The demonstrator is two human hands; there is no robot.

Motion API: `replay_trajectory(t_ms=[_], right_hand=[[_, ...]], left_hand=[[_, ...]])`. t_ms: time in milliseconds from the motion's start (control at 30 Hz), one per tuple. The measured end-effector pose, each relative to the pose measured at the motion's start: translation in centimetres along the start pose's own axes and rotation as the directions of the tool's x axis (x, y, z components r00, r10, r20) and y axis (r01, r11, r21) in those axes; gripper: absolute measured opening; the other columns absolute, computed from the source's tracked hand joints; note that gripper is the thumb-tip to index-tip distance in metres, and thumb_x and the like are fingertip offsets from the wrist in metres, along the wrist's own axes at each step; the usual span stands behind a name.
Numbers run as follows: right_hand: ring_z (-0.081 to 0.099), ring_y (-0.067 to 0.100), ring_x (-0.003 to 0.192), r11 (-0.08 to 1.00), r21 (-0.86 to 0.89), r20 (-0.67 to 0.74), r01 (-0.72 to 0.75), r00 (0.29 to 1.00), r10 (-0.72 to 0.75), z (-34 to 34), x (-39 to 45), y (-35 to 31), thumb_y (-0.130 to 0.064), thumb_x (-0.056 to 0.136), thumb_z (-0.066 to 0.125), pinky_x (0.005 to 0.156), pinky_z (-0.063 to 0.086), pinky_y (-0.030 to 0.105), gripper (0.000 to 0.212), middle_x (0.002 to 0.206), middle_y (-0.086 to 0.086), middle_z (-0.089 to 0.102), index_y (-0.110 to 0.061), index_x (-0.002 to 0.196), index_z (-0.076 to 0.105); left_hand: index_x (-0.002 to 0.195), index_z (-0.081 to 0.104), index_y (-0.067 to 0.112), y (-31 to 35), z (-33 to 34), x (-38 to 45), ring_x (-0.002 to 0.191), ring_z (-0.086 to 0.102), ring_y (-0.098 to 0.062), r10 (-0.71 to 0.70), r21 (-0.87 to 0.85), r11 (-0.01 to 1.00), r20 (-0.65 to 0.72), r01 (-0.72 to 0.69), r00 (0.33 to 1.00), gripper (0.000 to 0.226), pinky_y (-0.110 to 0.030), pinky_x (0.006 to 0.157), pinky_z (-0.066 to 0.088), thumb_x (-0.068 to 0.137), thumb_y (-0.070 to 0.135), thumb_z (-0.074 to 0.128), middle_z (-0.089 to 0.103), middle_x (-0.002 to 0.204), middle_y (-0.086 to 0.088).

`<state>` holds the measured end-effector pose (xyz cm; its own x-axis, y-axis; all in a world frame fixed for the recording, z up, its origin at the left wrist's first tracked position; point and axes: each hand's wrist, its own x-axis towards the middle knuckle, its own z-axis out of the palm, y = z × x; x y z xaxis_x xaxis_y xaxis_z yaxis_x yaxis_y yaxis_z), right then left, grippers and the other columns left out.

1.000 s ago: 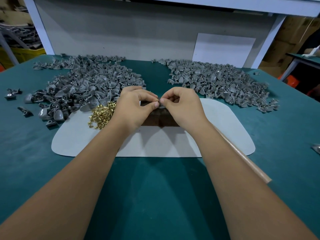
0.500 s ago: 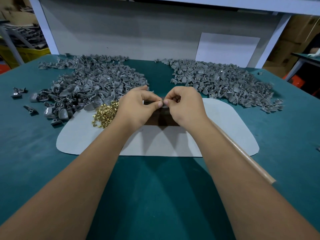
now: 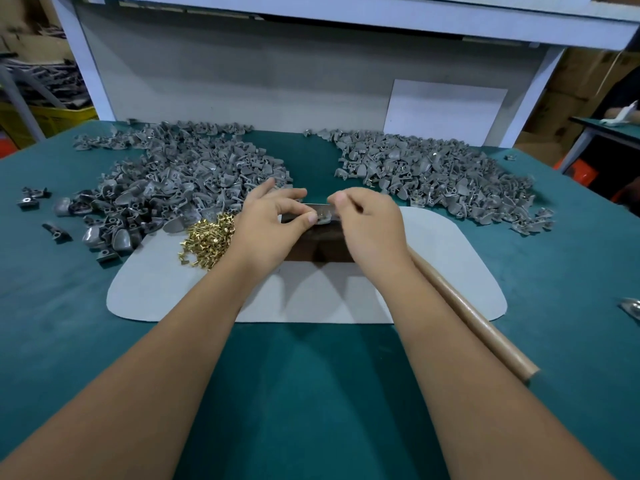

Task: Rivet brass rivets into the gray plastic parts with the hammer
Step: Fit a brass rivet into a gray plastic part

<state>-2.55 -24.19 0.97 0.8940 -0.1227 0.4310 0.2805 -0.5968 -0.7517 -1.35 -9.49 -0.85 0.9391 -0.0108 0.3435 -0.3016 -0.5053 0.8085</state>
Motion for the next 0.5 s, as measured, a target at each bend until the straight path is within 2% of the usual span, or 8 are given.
replay_trajectory(t_ms=[100,233,400,500], right_hand=[[0.063,0.013,0.093,0.983,0.154,-0.01,-0.103,0.994,0.105,-0.39,0.19,0.04,-0.021,0.097,0.048,0.085,0.048,0.03,0.025,0.09,-0.006,0.068,-0.017,0.098,0.072],[0.062,0.012,0.096,0.983,0.158,0.028,-0.098,0.995,0.095,-0.31,0.13,0.05,-0.02,0.097,0.049,0.087,0.048,0.029,0.024,0.093,-0.006,0.068,-0.017,0.101,0.072],[0.062,0.011,0.091,0.978,0.181,0.03,-0.105,0.994,0.101,-0.72,0.18,0.03,-0.017,0.096,0.049,0.089,0.05,0.032,0.023,0.084,-0.012,0.065,-0.018,0.099,0.072],[0.062,0.011,0.088,0.971,0.206,0.032,-0.117,0.993,0.113,-0.76,0.16,-0.11,-0.016,0.096,0.049,0.09,0.05,0.034,0.022,0.081,-0.011,0.065,-0.019,0.096,0.071]], left_hand=[[0.096,0.076,0.021,-0.1,-0.01,0.01,0.146,0.019,-0.008,-0.02,-0.021,1.0,0.002,0.02,1.0,0.011,-0.038,0.12,0.01,0.091,0.026,0.069,0.059,0.133,0.015],[0.096,0.076,0.022,-0.23,-0.08,0.1,0.146,0.019,-0.008,-0.025,-0.031,0.999,0.001,0.025,1.0,0.01,-0.034,0.119,0.011,0.09,0.027,0.069,0.059,0.132,0.015],[0.09,0.073,0.029,-0.22,-0.1,0.03,0.146,0.019,-0.007,-0.025,-0.032,0.999,0.003,0.025,1.0,0.004,-0.041,0.12,0.011,0.09,0.028,0.069,0.059,0.13,0.017],[0.09,0.074,0.028,-0.28,-0.01,-0.03,0.145,0.021,-0.007,-0.023,-0.03,0.999,-0.002,0.023,1.0,0.004,-0.035,0.118,0.012,0.09,0.028,0.07,0.06,0.129,0.016]])
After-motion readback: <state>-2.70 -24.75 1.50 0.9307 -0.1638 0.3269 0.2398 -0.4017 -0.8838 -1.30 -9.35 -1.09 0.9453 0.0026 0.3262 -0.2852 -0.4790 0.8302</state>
